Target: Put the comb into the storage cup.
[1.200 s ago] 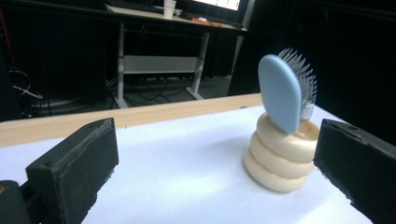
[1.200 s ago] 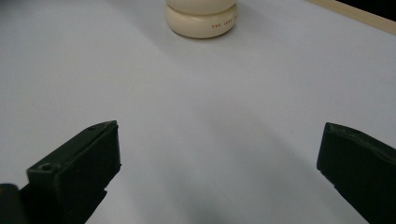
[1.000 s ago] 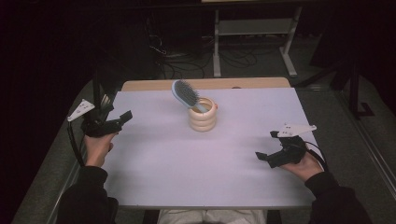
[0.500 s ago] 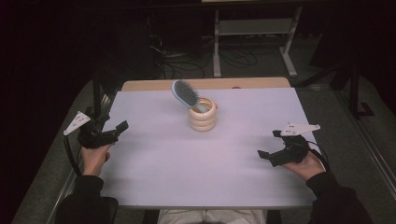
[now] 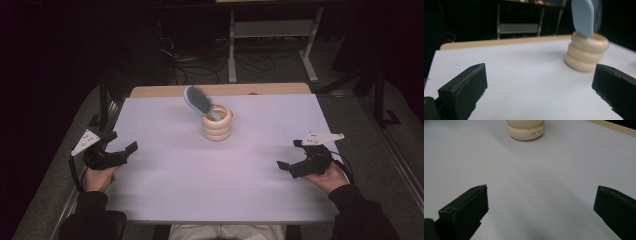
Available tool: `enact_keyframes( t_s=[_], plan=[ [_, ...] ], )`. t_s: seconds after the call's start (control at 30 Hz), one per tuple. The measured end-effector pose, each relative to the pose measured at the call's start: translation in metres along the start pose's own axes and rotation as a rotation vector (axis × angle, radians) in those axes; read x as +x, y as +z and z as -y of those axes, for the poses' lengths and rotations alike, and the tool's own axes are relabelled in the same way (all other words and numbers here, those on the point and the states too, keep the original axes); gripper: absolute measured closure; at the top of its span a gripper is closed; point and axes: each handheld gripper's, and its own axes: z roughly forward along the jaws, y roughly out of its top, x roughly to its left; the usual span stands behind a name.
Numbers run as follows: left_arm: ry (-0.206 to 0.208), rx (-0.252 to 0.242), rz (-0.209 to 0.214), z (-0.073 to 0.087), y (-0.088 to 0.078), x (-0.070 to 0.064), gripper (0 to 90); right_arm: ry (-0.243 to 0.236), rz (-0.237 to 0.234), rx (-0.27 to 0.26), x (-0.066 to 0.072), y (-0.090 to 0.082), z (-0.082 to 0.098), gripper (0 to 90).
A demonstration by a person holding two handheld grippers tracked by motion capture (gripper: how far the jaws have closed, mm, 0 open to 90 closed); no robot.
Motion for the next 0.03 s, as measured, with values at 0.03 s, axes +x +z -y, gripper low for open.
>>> enact_keyframes(
  t_s=[0.03],
  plan=[
    [0.012,0.010,0.007,0.0002,0.0005,-0.0019,0.0,0.001,0.000,0.000,-0.0006,0.0000,0.0002,0.0]
  ],
)
